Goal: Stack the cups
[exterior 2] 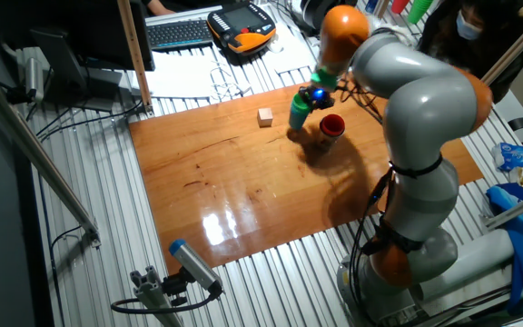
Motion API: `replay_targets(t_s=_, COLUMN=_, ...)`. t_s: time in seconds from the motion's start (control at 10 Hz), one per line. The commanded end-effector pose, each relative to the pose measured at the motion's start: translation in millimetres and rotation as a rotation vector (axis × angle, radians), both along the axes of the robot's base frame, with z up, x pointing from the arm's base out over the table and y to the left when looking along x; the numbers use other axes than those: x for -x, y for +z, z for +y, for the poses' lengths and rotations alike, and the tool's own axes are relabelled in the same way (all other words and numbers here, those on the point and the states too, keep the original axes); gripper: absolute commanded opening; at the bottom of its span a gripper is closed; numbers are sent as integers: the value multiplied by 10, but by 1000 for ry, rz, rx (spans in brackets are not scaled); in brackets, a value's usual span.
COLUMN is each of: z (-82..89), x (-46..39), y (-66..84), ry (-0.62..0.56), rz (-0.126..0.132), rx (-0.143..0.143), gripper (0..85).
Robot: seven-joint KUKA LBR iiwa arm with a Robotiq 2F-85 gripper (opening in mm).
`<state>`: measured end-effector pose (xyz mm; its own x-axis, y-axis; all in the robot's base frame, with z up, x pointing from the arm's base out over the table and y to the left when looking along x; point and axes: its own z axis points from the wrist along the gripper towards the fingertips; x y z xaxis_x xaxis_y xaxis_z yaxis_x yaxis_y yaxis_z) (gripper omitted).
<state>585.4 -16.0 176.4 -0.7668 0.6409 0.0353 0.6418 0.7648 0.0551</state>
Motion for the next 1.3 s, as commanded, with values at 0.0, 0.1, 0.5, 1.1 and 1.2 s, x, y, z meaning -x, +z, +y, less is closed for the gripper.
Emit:
replay_targets(t_s=0.0, z=-67, x=21, y=362, ry=3, rz=2, rx=-4, gripper=0)
replay_targets(t_s=0.1, z=-208, x=54, y=483, ry=22, rz=5, rx=-10, gripper=0)
replay_targets(t_s=0.5, z=-332, x=38, y=537, ry=5, rz=23, rx=-22, gripper=0)
replay_targets(t_s=1.1, z=-384, x=62, y=706, ry=-73, rz=18, rx=-26, gripper=0)
replay_targets(t_s=1.2, z=-460, x=106, y=852, ry=-67, rz=15, rx=-38, gripper=0)
